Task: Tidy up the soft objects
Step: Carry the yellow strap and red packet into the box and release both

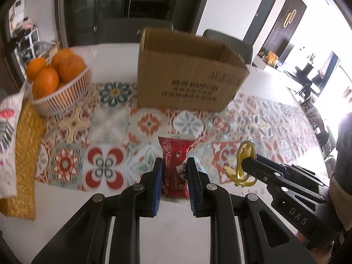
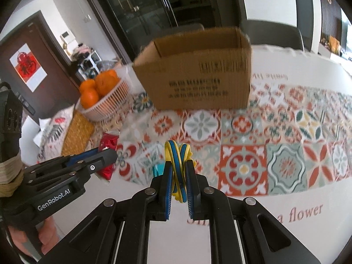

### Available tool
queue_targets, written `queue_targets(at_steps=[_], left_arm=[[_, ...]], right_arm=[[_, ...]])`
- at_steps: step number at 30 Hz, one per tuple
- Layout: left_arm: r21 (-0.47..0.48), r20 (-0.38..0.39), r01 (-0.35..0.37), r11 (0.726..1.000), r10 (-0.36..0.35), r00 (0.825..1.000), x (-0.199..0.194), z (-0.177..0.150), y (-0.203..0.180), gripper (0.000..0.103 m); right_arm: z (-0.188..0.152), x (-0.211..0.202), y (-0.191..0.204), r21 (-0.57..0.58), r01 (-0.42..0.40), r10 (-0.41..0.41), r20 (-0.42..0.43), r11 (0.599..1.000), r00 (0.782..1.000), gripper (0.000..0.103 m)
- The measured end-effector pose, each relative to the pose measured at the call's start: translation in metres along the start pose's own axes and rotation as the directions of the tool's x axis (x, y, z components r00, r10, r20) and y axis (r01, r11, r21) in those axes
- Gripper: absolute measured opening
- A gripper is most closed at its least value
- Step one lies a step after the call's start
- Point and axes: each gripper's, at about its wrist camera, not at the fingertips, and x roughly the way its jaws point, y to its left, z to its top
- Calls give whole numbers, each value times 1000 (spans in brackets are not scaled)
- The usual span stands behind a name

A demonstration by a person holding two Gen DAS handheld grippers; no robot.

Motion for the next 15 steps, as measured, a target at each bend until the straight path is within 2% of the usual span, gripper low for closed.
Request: queue_targets(at_steps=[15], left_arm=[[38,156,1,999,-7,988,-30,65,-17,22]], right_arm=[[65,-31,4,-42,-7,14,168,999,986,13]])
